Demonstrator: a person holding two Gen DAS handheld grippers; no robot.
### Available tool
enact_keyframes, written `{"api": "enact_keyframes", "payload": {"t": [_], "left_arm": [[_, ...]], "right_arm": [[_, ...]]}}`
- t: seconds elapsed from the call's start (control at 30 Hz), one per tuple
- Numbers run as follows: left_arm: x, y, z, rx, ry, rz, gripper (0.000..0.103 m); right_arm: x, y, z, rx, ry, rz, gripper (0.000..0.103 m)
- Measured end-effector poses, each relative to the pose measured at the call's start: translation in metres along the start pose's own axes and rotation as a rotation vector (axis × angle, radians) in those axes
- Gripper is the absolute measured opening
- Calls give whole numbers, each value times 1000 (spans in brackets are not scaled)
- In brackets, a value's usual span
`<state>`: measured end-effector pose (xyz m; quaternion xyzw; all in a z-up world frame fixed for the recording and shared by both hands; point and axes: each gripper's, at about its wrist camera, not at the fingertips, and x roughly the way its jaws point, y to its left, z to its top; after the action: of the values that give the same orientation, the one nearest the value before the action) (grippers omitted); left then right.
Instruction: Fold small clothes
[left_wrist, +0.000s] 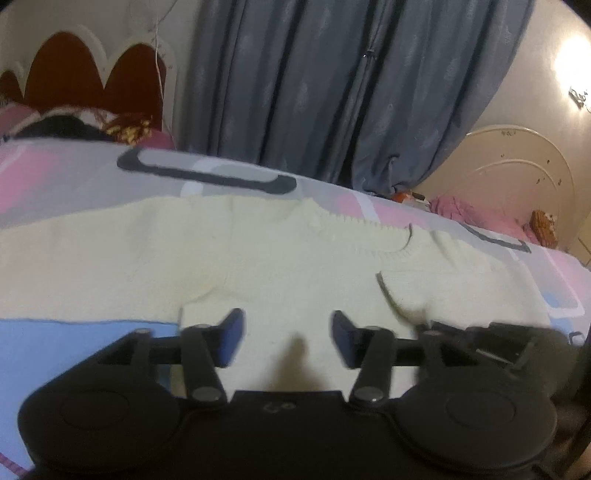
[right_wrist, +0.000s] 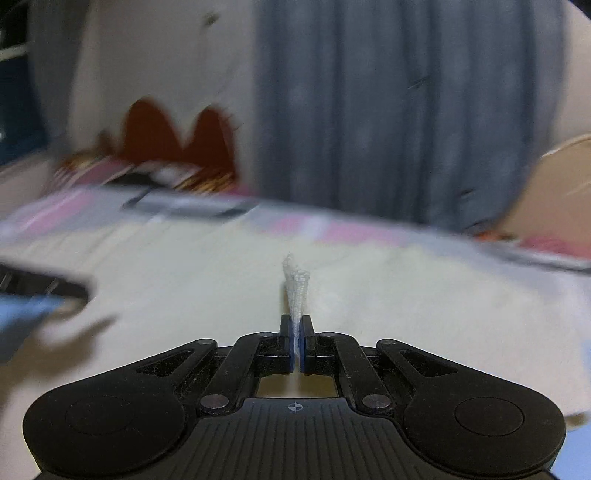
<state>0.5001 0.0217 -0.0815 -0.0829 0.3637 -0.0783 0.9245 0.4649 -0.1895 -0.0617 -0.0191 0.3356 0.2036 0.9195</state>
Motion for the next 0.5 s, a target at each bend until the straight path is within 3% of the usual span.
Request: {"api": "enact_keyframes", "payload": {"t": [0.07, 0.1, 0.23, 0.3, 0.4, 0.43, 0.5], "left_arm": [[5, -5, 0, -9, -1, -37, 62], [8, -9, 0, -5, 1, -63, 60], [31, -36, 1, 3, 35, -185, 46], [46, -51, 2, -2, 65, -227, 44], [78, -70, 3, -11, 133, -207, 28], [85, -72, 3, -27, 137, -217, 25], [94, -74, 6, -36, 135, -235, 10]], "right_arm": [[-5, 16, -7, -93, -34, -82, 21], [-11, 14, -7, -74, -53, -72, 26], [-34, -17, -16, 55, -78, -132, 26], [-42, -34, -20, 130, -64, -159, 19], [-50, -53, -20, 215, -31, -192, 16], [-56, -60, -22, 245, -24, -201, 16], [-64, -72, -24, 293, -13, -210, 16]]}}
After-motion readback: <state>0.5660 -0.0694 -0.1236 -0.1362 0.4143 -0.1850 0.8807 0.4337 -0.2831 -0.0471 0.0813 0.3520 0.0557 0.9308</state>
